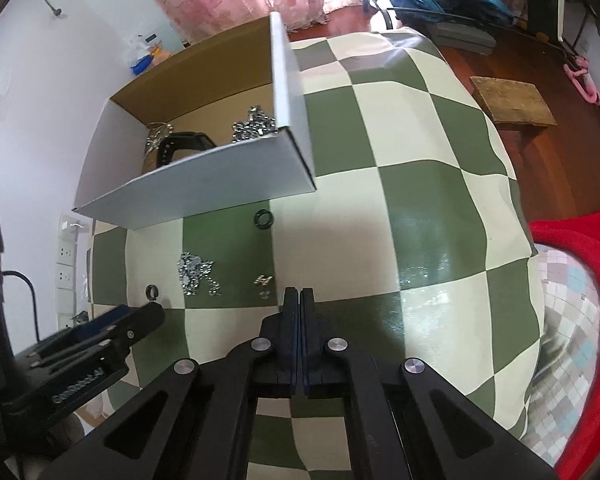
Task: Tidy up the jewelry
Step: 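Move both open tools toward remaining rings and earrings on the cloth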
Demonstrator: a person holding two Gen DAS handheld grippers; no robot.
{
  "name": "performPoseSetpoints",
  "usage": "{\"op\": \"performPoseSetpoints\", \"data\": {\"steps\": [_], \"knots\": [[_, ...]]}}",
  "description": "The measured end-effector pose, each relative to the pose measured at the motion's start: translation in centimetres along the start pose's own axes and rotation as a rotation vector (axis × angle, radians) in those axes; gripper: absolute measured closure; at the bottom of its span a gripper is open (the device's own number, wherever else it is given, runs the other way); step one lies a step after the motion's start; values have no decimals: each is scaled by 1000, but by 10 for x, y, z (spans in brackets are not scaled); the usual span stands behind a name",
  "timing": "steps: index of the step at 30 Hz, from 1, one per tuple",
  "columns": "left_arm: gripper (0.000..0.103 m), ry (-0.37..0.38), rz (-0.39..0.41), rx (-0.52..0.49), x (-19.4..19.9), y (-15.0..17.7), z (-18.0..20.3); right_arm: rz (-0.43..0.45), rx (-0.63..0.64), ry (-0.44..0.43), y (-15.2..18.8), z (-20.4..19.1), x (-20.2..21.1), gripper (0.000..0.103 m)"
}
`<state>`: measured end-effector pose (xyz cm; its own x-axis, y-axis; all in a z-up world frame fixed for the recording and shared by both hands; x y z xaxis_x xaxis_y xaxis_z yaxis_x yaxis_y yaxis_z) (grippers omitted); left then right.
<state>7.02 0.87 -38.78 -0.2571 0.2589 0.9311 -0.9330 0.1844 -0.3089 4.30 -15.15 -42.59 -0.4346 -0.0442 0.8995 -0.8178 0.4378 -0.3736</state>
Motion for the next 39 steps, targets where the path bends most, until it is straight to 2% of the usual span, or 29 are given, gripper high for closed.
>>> {"op": "performPoseSetpoints", "data": {"steps": [6,8,10,16,19,22,24,26,27,30,37,38,39], "knots": [[65,-2,12,-5,0,-3,4,-15,-39,-3,2,9,-2,102],[74,-18,16,-23,-1,-6,5,-19,-43,1,4,9,-3,102],[95,-26,14,-44,-3,-10,6,-22,-58,-3,6,10,-3,102],[102,-27,13,-72,-2,-6,8,-17,-80,-2,6,13,-3,102],[101,-5,0,-67,-2,-3,9,-14,-88,-4,3,14,-3,102],[98,50,-17,9,-2,-1,4,-14,-89,-2,-1,14,-2,102],[96,51,-27,26,-3,-1,3,-9,-89,-2,-3,15,-1,102],[95,15,-36,16,-3,-3,2,-7,-89,-1,-6,16,0,102],[89,11,-42,12,-3,-5,3,-4,-90,0,-7,17,1,102],[63,1,-38,-7,-3,-11,7,1,-100,2,-10,19,1,102],[64,-35,-53,-79,-9,-12,17,6,-137,2,-12,26,1,102],[66,-41,-55,-81,-10,-13,18,7,-137,4,-12,26,1,102],[75,-45,-61,-85,-12,-13,21,8,-138,4,-11,27,1,102]]}}
Point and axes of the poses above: each gripper's, at about its wrist camera, not at the fingertips, and x roughly against the way its jaws point, z to its right, y to its underside, the point moved 7 cm from there along -x, roughly the way its jaws point, and after that the axes turned 10 degrees about z, right-handed, at the moved point
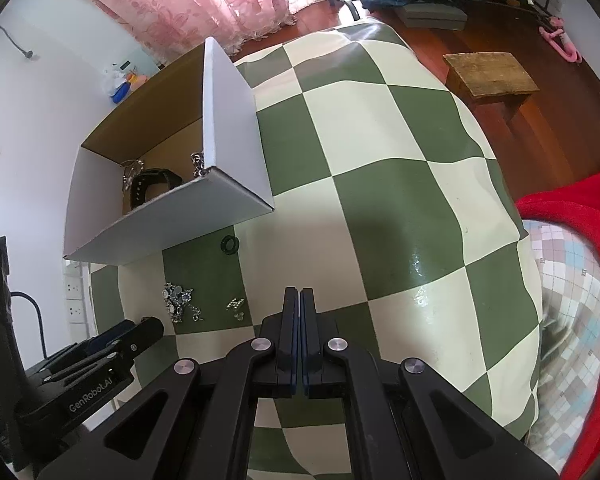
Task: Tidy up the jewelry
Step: 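Move both open tools toward remaining rings and earrings on the cloth, then close the left tool on the black ring on the cloth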
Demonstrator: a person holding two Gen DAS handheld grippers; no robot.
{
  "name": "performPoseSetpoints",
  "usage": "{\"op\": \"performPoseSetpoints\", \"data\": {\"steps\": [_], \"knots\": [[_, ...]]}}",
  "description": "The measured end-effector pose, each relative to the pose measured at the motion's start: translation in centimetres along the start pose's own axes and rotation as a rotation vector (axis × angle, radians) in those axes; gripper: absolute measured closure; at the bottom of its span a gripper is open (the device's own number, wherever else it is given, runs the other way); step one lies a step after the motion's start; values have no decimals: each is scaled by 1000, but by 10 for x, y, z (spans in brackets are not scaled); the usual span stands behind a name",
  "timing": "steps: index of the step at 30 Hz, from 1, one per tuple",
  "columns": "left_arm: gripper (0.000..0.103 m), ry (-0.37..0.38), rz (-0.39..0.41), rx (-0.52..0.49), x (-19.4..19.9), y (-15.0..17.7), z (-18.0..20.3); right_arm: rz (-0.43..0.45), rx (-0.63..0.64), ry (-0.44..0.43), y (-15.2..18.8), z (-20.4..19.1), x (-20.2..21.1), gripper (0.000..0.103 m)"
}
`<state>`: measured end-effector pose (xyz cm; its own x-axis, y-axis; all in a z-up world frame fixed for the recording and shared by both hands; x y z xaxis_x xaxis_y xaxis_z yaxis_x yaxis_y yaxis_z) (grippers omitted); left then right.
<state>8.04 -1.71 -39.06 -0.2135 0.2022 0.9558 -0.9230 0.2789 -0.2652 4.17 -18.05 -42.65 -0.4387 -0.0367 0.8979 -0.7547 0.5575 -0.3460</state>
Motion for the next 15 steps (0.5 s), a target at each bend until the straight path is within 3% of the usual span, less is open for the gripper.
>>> {"op": "performPoseSetpoints", "data": {"steps": [1,3,8,15], "knots": [[85,-7,-2,-11,-1,0,2,0,-1,2,0,1,0,102],[93,-33,-5,-41,-3,-3,4,0,-7,7,1,4,0,102],[94,-48,3,-84,-5,-2,11,-1,-19,20,3,11,0,102],[94,-12,33,-49,17,6,2,4,-30,12,-1,15,5,102]]}}
Point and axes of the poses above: each gripper's, at about its wrist camera, not at the fingertips, and x roughly against the way its jaws point, z to its right, y to its underside, the point moved 7 cm from there along -x, roughly the way its jaws point, and after that the axes turned 10 degrees about z, right-handed, at the moved point
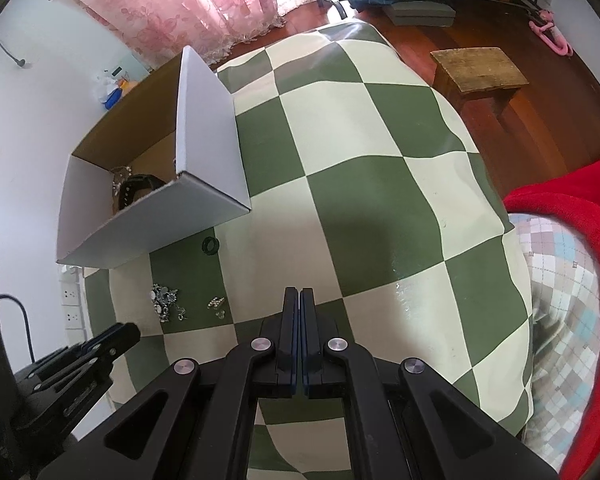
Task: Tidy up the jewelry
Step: 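Close the left tool on the black ring on the cloth, then carry the black ring into the box with the left tool and open it while right tool moves over box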
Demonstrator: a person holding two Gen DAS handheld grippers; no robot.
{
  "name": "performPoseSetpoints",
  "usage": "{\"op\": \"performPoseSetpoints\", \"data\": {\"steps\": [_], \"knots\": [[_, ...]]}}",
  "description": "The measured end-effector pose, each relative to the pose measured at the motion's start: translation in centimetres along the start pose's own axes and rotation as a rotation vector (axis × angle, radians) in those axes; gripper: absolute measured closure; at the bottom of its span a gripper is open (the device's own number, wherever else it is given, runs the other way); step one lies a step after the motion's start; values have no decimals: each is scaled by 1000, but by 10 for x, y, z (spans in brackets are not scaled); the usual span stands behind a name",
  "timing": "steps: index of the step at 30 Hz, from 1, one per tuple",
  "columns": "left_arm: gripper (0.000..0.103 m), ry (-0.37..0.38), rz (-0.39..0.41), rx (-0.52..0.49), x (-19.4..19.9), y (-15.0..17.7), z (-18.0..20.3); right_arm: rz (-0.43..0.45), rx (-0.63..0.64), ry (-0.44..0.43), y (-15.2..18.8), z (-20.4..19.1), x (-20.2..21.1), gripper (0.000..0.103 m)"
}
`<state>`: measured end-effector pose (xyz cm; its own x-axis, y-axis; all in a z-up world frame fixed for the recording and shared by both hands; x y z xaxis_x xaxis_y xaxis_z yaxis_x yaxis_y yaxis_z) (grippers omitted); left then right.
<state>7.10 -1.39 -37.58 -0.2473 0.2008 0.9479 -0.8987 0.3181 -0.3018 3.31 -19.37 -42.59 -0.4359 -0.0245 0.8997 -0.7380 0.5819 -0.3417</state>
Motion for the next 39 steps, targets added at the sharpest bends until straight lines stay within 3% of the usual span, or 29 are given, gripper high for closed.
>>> {"op": "performPoseSetpoints", "data": {"steps": [5,10,16,23,26,31,39], "knots": [[94,25,27,11,35,-8,1,6,-12,-42,-9,-6,18,102],[94,13,81,6,66,-40,6,33,25,-96,-34,-32,52,102],[94,-13,110,-3,66,-82,2,36,100,-133,-72,-72,62,102],[94,-20,77,17,39,-110,-7,-39,140,-227,-105,-110,36,102],[94,-16,60,41,29,-114,-9,-122,93,-336,-118,-118,13,102],[93,14,27,98,15,-115,-11,-234,41,-415,-126,-122,-22,102],[93,8,0,136,6,-113,-16,-273,100,-364,-116,-129,-46,102]]}}
Point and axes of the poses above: each gripper's, at about its wrist camera, not at the fingertips, and x roughly against the way its jaws point, z to its right, y to its underside, the point moved 7 cm from there along -x, roughly the way its jaws point, and after that the axes turned 10 degrees about z, right-handed, at the moved point
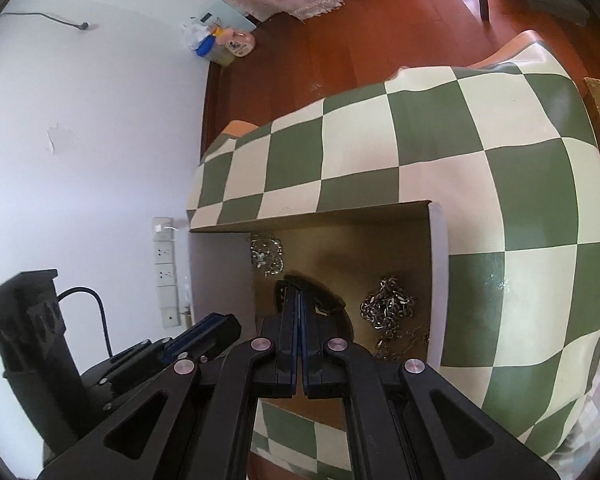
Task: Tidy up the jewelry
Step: 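Carry the black ring into the box with the left tool and open it while right tool moves over box, then lift both open tools out of the box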
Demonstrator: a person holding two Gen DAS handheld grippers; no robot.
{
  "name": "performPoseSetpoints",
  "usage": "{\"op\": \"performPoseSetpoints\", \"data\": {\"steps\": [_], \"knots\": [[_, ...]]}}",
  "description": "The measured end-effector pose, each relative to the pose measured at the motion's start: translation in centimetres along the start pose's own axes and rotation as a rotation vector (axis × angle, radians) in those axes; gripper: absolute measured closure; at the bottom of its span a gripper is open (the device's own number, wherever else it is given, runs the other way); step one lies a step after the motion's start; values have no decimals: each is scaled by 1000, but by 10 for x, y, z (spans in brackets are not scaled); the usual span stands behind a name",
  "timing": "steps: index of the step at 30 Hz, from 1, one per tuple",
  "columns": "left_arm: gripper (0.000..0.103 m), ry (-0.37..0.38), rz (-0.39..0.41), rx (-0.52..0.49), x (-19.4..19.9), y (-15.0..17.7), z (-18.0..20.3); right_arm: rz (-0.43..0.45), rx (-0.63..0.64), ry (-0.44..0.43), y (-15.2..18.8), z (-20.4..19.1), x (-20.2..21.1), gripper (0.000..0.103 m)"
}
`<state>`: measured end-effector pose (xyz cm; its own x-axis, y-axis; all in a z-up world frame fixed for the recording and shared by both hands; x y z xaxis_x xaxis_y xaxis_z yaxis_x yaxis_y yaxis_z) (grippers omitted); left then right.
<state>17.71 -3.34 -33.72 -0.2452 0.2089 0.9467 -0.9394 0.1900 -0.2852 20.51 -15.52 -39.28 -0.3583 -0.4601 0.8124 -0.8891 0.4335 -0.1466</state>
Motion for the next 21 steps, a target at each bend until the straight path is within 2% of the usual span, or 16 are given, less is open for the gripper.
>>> {"op": "performPoseSetpoints", "data": {"steps": [5,7,8,9,12,14,15,16,17,18,21], "knots": [[92,-16,4,17,4,-4,-4,4,2,24,-5,1,-6,98],[90,-17,17,14,7,-7,-4,12,-3,26,-7,2,-5,84],[90,-17,18,12,7,-8,-4,16,-5,25,-9,3,-5,66],[90,-16,20,13,8,-8,-4,21,-7,23,-10,3,-4,56],[87,-19,26,16,12,-9,-4,36,-14,18,-15,3,2,41],[70,-25,32,24,14,-10,-6,43,-15,19,-17,3,4,39],[53,-13,35,30,16,-10,-5,47,-15,22,-18,3,6,34],[24,-25,36,30,18,-10,-6,50,-15,22,-18,2,7,30],[13,-43,43,25,21,-11,-7,55,-15,23,-19,2,9,26],[5,-52,54,21,25,-11,-8,62,-14,25,-19,1,12,20],[4,-70,68,19,34,-11,-11,91,13,76,-17,-1,23,14]]}}
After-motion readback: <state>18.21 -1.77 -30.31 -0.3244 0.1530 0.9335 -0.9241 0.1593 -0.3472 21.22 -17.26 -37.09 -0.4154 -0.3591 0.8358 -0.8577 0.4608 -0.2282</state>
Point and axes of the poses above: each gripper's, at about its wrist camera, not at the fingertips, and x roughly against the way its jaws point, z to its right, y to its underside, the point moved 7 cm from there along -x, roughly the way its jaws point, and after that the axes turned 10 degrees about z, right-handed, at the moved point
